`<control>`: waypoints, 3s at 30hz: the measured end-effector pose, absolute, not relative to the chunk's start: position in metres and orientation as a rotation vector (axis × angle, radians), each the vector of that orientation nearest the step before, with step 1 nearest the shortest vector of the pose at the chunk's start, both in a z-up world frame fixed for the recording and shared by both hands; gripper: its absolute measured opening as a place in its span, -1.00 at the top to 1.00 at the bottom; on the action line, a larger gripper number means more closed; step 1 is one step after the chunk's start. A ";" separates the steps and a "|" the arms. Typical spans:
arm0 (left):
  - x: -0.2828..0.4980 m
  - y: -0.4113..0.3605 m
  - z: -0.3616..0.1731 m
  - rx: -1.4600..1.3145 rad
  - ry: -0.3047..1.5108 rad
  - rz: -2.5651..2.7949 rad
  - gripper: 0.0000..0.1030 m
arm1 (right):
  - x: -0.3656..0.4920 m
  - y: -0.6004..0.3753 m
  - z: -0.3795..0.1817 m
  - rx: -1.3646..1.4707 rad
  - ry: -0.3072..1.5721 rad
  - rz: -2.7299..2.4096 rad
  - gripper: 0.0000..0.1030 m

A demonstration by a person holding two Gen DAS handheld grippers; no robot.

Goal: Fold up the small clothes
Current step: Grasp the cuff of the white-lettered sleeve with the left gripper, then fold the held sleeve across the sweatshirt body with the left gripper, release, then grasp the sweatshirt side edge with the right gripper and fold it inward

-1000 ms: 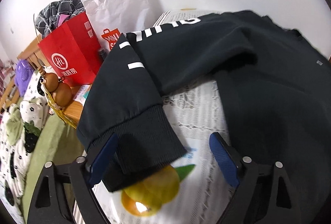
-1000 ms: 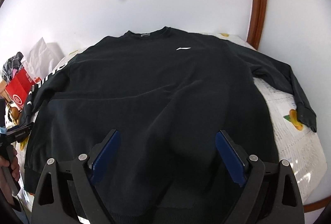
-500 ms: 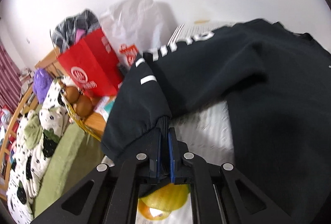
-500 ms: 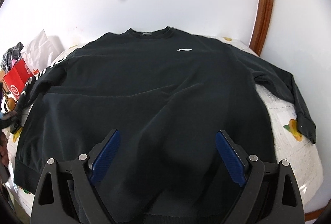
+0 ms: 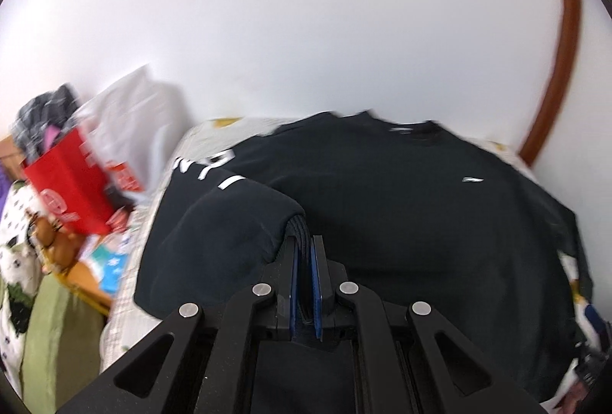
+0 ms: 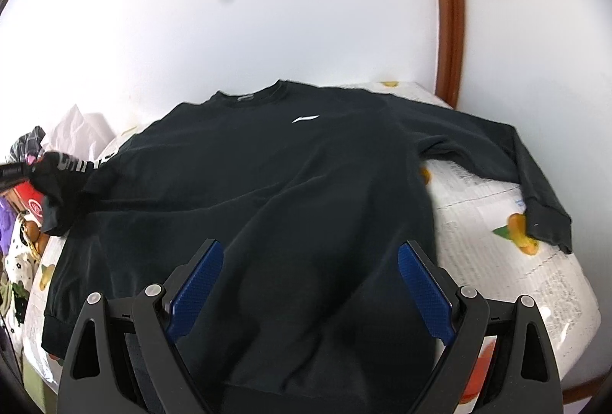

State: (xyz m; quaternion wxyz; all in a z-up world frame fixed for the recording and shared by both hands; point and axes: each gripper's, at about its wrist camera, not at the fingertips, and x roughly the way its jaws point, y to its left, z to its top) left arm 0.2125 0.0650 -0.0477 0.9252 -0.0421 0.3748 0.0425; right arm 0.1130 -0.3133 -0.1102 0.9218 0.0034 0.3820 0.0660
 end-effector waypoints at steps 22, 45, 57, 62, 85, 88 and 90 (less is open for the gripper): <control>0.268 -0.102 -0.081 0.023 0.865 -0.169 0.87 | 0.096 -0.395 -0.114 0.056 0.791 0.021 -0.79; 0.222 0.069 -0.099 -0.053 0.848 -0.024 -0.02 | 0.151 -0.257 -0.112 -0.098 0.855 0.228 -0.51; 0.198 0.160 -0.166 -0.148 0.969 0.057 -0.17 | 0.227 -0.210 -0.174 -0.068 1.043 0.263 -0.29; 0.200 0.163 -0.179 -0.139 0.992 0.042 -0.17 | 0.248 -0.207 -0.194 -0.001 1.101 0.278 -0.12; 0.209 0.147 -0.187 -0.079 0.980 0.115 -0.35 | 0.304 -0.265 -0.075 -0.045 0.758 0.148 0.68; 0.209 0.147 -0.187 -0.082 0.981 0.118 -0.35 | 0.309 -0.288 -0.077 -0.020 0.770 0.093 0.68; 0.210 0.147 -0.187 -0.083 0.984 0.120 -0.35 | 0.312 -0.304 -0.084 0.005 0.799 0.068 0.68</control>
